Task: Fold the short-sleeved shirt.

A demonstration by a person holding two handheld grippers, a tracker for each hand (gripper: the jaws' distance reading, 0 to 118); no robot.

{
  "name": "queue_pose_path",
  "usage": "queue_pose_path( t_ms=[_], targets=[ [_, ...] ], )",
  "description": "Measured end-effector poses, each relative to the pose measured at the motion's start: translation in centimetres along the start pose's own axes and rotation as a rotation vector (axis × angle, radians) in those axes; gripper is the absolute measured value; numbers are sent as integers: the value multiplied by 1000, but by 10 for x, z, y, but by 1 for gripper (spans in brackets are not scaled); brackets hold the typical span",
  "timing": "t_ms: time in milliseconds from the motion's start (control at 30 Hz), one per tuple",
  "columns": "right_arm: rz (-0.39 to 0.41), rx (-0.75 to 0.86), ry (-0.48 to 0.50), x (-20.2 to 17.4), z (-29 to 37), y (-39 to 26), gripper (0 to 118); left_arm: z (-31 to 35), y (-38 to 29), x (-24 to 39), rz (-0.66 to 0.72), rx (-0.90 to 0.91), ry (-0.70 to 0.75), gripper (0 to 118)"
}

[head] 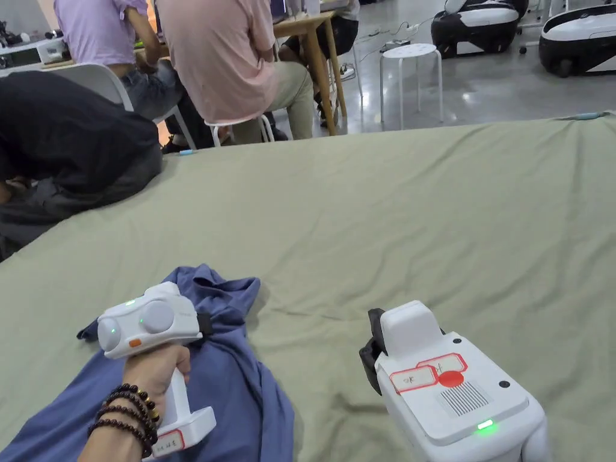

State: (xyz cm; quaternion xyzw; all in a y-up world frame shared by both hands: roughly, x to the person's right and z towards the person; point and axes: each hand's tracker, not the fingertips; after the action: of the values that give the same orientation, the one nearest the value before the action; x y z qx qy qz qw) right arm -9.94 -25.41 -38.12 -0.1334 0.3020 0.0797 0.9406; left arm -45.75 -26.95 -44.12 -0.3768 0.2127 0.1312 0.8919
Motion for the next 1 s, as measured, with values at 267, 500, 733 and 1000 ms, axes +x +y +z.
queue_pose_path(
  t_ms=[267, 500, 733, 1000],
  targets=[
    [-78, 25, -106, 48, 55, 2, 0, 89, 52, 88, -130, 185, -178, 11],
    [-120, 70, -274, 102, 122, 0, 0, 163, 36, 267, -383, 240, -579, 11],
    [-157, 89, -435, 160, 189, -12, 0, 155, -45, 440, -546, 132, -915, 11],
    [-222, 20, -561, 213, 223, -46, 0, 72, -149, 541, -646, -146, -866, 11]
  ],
)
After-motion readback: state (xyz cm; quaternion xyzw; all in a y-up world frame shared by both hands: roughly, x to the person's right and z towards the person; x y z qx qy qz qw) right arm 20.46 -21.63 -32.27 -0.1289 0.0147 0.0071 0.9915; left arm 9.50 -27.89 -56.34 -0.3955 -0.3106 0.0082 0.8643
